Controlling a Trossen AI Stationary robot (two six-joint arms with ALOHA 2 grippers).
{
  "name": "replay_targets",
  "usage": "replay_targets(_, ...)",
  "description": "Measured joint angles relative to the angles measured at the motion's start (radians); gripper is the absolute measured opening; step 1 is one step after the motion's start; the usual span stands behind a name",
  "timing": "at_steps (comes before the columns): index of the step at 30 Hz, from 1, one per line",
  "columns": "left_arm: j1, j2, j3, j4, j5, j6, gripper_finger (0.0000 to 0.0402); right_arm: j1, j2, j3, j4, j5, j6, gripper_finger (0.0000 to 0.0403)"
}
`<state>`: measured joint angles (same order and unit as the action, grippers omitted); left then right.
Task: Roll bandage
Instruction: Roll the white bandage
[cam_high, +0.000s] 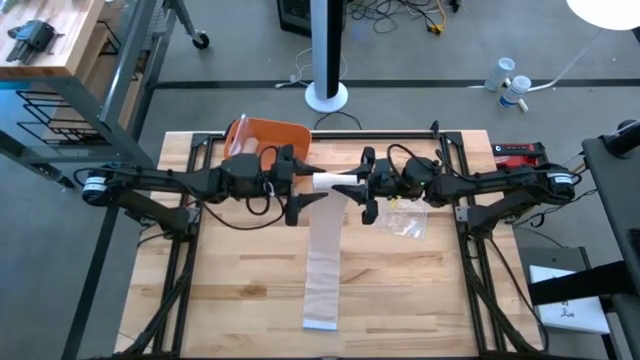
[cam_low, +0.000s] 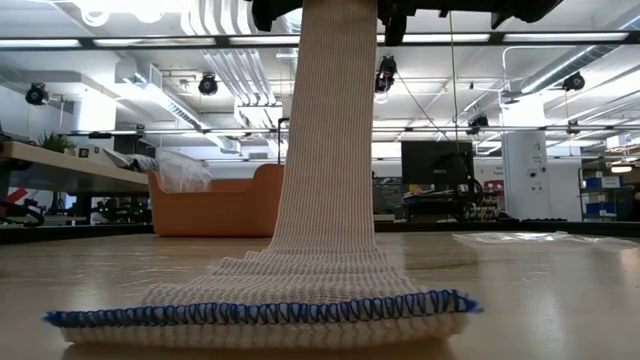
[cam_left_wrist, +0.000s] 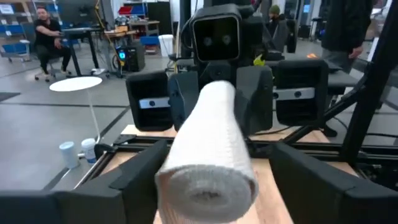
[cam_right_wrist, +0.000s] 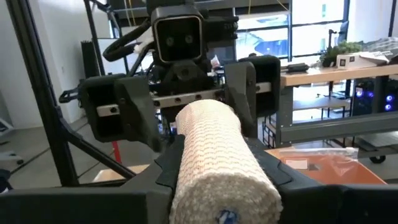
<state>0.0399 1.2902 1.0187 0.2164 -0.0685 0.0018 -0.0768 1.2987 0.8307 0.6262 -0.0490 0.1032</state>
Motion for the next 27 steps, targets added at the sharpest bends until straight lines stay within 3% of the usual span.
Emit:
replay_targets(5, 0.011, 0.009, 0.0, -0.003, -0.001, 0.005, 0.0194, 0.011, 0.0, 0.0, -0.001, 0.006, -0.008, 0.0106)
replay_targets(12, 0.011, 0.008, 0.0, 0.0, 0.005, 0.01, 0.0065, 0.013, -0.001, 0.0, -0.01, 0.007, -0.018, 0.0101)
replay_targets(17, 0.01, 0.008, 0.0, -0.011, 0.005, 0.01, 0.0062, 0.013, -0.001, 0.0, -0.014, 0.006, -0.018, 0.0105)
replay_targets(20, 0.009, 0.008, 0.0, -0.013, 0.005, 0.01, 0.0094, 0.013, -0.001, 0.0, -0.016, 0.01, -0.018, 0.0101)
replay_targets(27, 0.011, 0.014, 0.0, -0.01, 0.0, 0.018, 0.0274, 0.015, 0.0, 0.0, -0.019, 0.014, -0.026, 0.0104)
